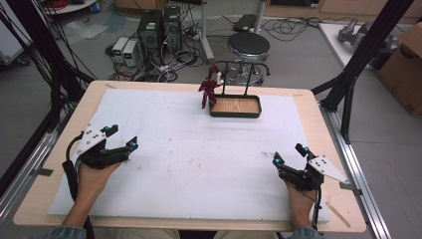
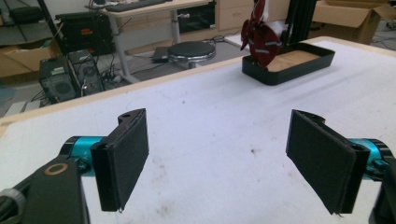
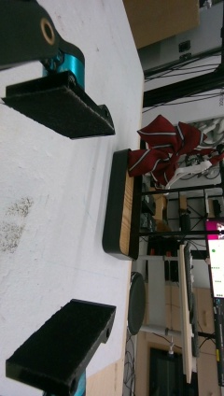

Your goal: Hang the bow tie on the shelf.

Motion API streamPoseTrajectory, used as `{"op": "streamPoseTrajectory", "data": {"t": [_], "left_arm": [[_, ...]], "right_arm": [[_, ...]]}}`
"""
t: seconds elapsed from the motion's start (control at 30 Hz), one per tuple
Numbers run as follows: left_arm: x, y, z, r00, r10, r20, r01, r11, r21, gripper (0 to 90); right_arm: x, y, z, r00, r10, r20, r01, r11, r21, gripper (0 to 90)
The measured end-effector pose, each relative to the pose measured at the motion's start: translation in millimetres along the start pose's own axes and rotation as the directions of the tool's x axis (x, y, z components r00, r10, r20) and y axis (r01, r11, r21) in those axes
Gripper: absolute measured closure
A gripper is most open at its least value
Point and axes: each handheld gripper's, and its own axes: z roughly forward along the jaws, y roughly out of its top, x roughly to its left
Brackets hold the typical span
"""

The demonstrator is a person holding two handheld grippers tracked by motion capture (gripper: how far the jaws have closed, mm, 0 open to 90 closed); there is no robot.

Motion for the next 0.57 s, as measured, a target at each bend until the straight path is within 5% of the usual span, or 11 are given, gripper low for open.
{"op": "streamPoseTrajectory", "data": {"t": [0.57], "left_arm": [[-1.8,-15.0,-0.1,0.9998,-0.011,-0.017,0.012,0.9996,0.026,21.0]], "right_arm": [[0.6,0.0,-0.4,1.0,0.003,0.0,-0.003,1.0,0.002,11.1]]}}
